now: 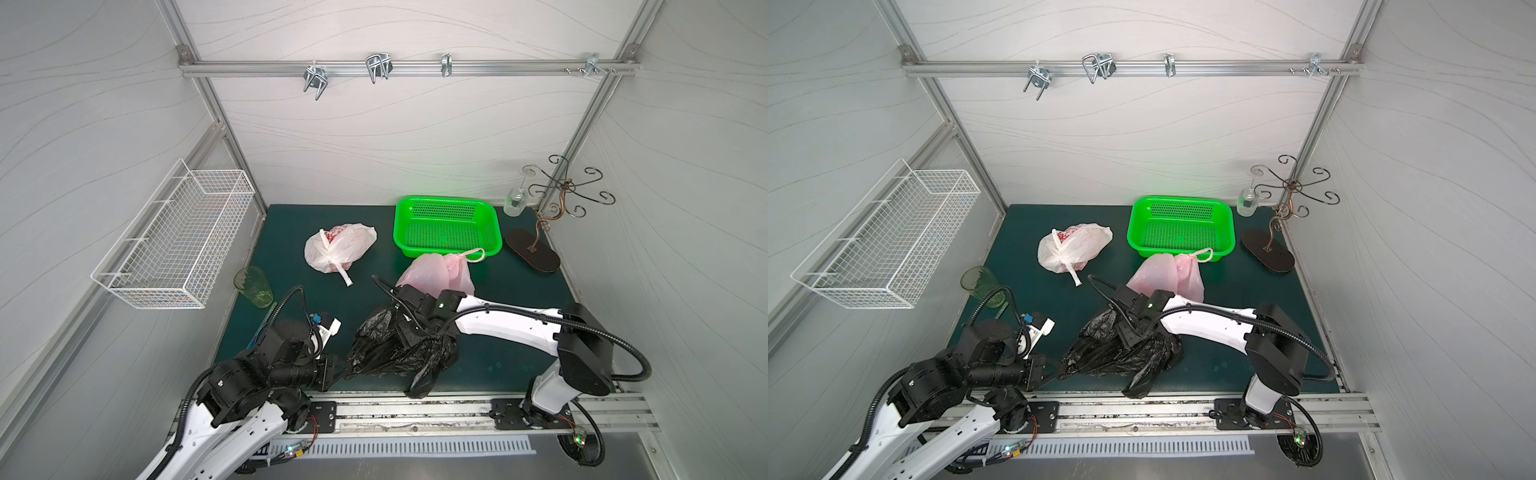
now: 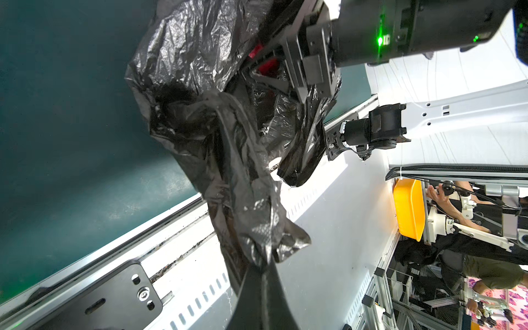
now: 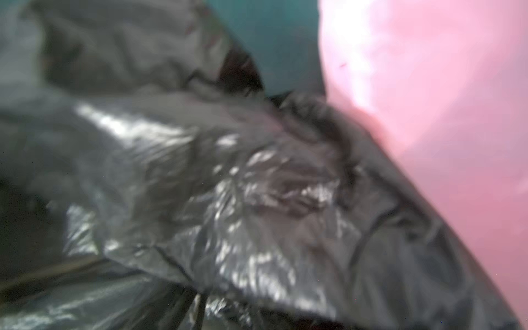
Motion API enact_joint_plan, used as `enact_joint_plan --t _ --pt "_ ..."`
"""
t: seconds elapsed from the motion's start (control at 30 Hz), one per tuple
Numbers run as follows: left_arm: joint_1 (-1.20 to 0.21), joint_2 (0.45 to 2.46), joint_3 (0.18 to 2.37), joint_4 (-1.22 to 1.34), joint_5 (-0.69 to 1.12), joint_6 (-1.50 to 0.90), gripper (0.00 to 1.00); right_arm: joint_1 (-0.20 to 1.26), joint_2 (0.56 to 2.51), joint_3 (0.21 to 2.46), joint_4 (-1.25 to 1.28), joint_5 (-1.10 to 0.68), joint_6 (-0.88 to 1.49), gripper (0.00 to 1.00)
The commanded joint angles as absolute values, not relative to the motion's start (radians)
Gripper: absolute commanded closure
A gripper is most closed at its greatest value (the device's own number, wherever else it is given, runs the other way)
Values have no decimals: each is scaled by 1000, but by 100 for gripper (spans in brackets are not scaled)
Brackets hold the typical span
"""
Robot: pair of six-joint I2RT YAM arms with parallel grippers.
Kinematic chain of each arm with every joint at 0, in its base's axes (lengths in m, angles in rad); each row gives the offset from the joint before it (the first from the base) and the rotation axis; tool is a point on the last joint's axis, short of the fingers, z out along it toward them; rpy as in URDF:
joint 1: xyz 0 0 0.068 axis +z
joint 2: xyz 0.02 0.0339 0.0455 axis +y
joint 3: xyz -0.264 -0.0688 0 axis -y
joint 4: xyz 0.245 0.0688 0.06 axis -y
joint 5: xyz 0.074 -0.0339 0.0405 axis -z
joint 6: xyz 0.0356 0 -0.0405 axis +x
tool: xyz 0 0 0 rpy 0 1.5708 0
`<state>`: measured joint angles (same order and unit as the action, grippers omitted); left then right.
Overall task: Untie the knot of a plastic bag & take out the apple
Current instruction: Adjust the plastic bag at the center of the board, then pick up the apple from the plastic bag.
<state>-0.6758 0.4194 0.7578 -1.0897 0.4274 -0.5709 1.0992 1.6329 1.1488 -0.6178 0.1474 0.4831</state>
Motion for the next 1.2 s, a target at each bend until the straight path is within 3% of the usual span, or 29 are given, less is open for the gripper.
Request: enact_joint_plan --t 0.0,0.27,0.57,0.8,1.17 --pt "-671 413 762 -1054 435 -558 100 1057 1582 1109 -591 142 518 28" --pt "-672 400 766 -1057 421 -563 100 1008 1547 1081 -606 169 505 32" --pt "-672 394 784 -1071 390 -568 100 965 1443 1002 -541 81 494 33" --pt "-672 348 803 -1009 501 -563 100 999 1545 1054 -571 122 439 30" --pt "-672 321 784 -1029 517 -555 100 1122 1715 1183 -621 237 383 25"
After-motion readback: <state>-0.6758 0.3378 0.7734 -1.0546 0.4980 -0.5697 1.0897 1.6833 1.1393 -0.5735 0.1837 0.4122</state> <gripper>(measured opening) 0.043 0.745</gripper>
